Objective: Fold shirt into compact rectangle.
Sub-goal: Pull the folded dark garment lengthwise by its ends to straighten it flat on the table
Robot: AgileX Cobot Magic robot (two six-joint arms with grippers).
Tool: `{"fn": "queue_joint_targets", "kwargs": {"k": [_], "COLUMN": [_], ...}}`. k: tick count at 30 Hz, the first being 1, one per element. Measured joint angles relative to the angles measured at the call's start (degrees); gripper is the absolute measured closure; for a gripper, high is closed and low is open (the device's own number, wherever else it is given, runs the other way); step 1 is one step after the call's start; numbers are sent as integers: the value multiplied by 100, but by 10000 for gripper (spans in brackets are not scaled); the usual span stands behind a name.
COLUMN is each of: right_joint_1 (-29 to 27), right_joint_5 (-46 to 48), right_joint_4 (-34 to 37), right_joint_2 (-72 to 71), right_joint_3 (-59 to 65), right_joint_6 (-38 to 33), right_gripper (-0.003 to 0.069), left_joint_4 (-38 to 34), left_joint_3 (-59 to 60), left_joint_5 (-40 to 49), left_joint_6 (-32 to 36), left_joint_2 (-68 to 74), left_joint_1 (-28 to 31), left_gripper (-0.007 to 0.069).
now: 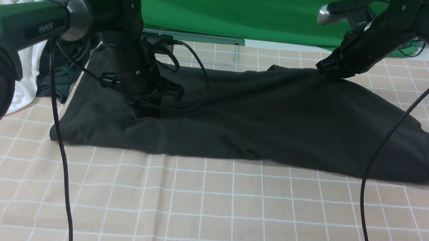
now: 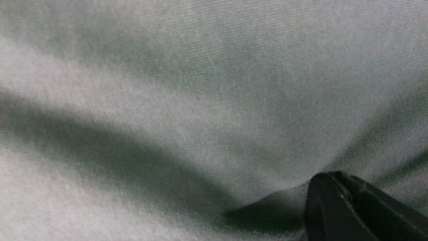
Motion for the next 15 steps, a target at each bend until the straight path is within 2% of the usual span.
{"fn": "queue_joint_targets", "kwargs": {"k": [4,6,7,10,13,15], "right_joint_1": [-27,-27,-27,-114,-381,-600], "right_joint_5": [396,887,1143,1782,2021,2075], "right_joint_4": [-541,-821,-991,-1283,-1166,-991], "right_joint_2": [-197,-449,-585,-856,-1050,-1179], "right_joint_3": [-184,-256,-286,-324,-92,314], "right_joint_6": [487,560,645,879,998,1039], "right_gripper": [275,207,204,298,519,596], "left_joint_4": [0,0,0,13,13,20], "left_joint_3": [12,19,19,23,23,23], "left_joint_5": [0,0,0,11,54,109], "left_joint_6": [0,0,0,0,5,23], "left_joint_2": [-57,-111,-140,-235,-353,-406], "left_joint_1": [0,0,-5,-51,-157,-276], "left_gripper": [606,606,606,606,606,606]}}
